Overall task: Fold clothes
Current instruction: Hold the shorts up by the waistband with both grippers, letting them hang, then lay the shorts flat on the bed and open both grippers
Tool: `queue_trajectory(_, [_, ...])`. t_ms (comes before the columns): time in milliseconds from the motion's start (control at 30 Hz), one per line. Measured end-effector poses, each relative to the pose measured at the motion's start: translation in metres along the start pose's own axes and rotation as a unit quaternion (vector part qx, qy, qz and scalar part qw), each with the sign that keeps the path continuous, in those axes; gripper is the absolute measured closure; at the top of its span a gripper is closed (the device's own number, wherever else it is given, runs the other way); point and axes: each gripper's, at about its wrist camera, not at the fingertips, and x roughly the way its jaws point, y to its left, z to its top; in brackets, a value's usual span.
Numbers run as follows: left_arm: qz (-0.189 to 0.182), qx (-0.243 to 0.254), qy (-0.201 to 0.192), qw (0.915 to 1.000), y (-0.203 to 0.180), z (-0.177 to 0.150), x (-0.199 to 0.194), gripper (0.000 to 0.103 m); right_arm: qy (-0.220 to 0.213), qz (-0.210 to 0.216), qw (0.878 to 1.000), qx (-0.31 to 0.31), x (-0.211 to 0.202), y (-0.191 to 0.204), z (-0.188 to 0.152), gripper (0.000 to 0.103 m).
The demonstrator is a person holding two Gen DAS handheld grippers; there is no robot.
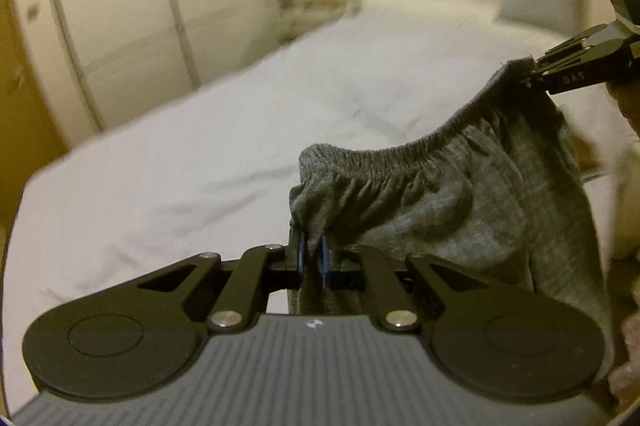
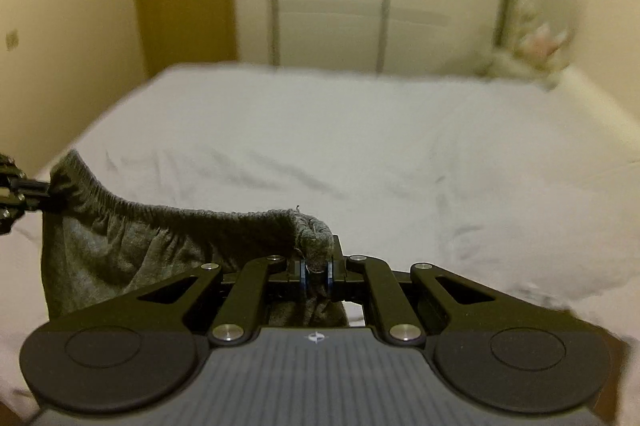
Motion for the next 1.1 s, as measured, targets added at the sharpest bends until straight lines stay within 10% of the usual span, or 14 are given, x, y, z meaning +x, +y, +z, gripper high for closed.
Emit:
queue_trajectory(167, [0.044, -0.077, 0.111, 0.9898, 0.042, -0.026, 0.152, 0.09, 0.098, 0.015, 0.995, 0.021, 0.191, -0.039, -0.013, 0.08])
queue_trajectory(267, [0.058, -0.125, 0.137, 0.981, 0.055, -0.045, 0.177, 0.075, 0.106, 0.026, 0.99, 0.088, 0.219, -0.054, -0.036, 0.074])
queue_trajectory(567, [0.02, -0.146, 0.212, 0.9661, 0.033, -0.101, 0.127, 0.069, 0.205, 0.042, 0.952, 0.223, 0.138, -0.044, -0.17, 0.053])
queue_trajectory(833, [-0.094, -0.067, 0.225, 0.9675, -0.043, -0.125, 0.101, 0.067, 0.219, 0.03, 0.919, 0.327, 0.079, -0.016, -0.256, 0.045])
queue_trajectory(967, [-0.133, -0.034, 0.221, 0.9656, -0.066, -0.118, 0.085, 0.067, 0.207, 0.046, 0.888, 0.409, 0.083, -0.022, -0.272, 0.098])
queue_trajectory(1100, [-0.155, -0.001, 0.218, 0.9634, -0.077, -0.113, 0.087, 0.067, 0.198, 0.017, 0.899, 0.389, 0.065, -0.033, -0.256, 0.102])
